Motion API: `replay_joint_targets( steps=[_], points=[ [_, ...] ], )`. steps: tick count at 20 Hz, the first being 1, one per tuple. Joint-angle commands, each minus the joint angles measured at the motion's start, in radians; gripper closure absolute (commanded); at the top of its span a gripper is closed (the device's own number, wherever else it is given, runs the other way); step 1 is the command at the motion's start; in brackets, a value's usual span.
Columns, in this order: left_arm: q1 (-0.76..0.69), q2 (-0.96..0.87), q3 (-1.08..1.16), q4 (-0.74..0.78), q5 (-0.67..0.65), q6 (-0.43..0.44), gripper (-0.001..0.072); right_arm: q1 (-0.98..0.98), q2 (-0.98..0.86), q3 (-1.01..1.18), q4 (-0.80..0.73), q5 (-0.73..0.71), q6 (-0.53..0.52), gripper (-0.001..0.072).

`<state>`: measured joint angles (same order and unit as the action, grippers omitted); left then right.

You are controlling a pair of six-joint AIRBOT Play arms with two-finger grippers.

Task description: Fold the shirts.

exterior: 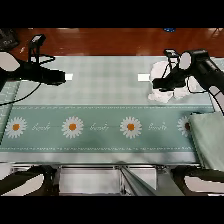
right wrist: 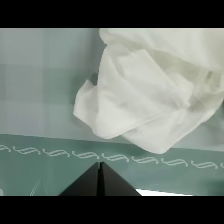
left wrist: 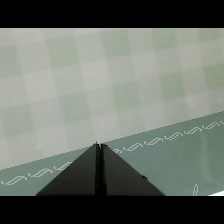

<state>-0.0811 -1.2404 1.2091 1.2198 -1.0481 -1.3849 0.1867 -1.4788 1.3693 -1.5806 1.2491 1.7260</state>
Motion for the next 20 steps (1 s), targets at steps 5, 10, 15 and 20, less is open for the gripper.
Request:
replay_joint_targets(
  steps=[5,10,15,20],
  points=[
    [0.000,0.000,0.000,0.000,0.000,0.000,0.0688,0.001,-0.001,0.000,0.000,0.000,0.000,0.0688],
    [0.000,0.000,0.000,0.000,0.000,0.000,0.0688,0.001,-0.001,0.000,0.000,0.000,0.001,0.0688],
    [0.000,0.000,0.000,0.000,0.097,0.000,0.0688,0.001,-0.001,0.000,-0.003,-0.028,0.000,0.0688],
    [0.000,-0.014,0.000,0.000,0.414,-0.072,0.0293,-0.003,-0.002,0.000,-0.392,-0.393,0.120,0.0297]
  ],
)
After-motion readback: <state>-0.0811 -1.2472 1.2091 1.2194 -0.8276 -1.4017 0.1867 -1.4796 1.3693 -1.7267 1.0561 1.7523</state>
